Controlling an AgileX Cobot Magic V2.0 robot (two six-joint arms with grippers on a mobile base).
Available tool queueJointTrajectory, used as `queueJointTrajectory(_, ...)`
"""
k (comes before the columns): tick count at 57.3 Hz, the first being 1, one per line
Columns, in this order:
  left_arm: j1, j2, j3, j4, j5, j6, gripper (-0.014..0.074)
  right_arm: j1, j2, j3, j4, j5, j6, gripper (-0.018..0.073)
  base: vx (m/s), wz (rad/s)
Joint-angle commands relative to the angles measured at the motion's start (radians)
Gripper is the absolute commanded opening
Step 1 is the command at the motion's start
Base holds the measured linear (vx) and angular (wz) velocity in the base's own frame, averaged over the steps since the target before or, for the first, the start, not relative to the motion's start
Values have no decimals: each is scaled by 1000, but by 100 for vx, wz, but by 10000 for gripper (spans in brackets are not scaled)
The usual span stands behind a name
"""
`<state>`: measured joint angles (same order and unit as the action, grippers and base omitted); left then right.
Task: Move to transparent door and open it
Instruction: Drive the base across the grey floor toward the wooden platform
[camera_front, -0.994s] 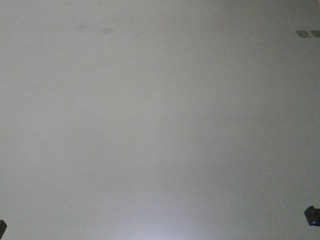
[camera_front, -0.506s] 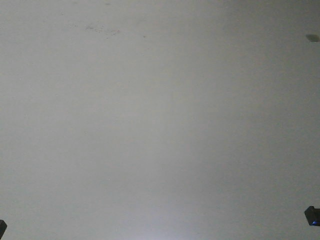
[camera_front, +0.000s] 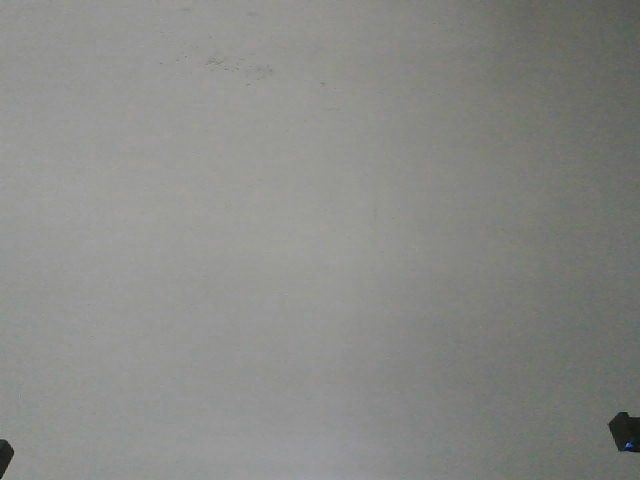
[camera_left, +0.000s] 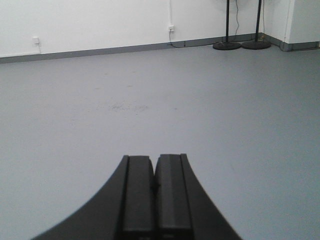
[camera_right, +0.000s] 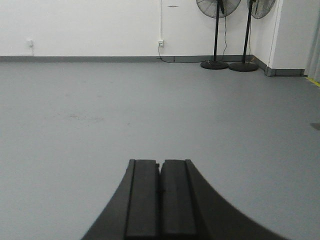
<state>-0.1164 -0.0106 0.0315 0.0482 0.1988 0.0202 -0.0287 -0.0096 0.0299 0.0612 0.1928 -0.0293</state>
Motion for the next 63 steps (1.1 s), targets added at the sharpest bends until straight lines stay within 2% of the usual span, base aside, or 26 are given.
queueJointTrajectory(1,1,-13,15,-2,-79,-3,-3,-4,-16,5,-3,-85,-8,-1,22,12)
queueJointTrajectory(34,1,-13,15,-2,-79,-3,-3,-4,-16,5,-3,-85,-8,-1,28,19)
queueJointTrajectory(63,1,-13,15,-2,-79,-3,-3,-4,-16,5,-3,-85,-8,-1,40,14)
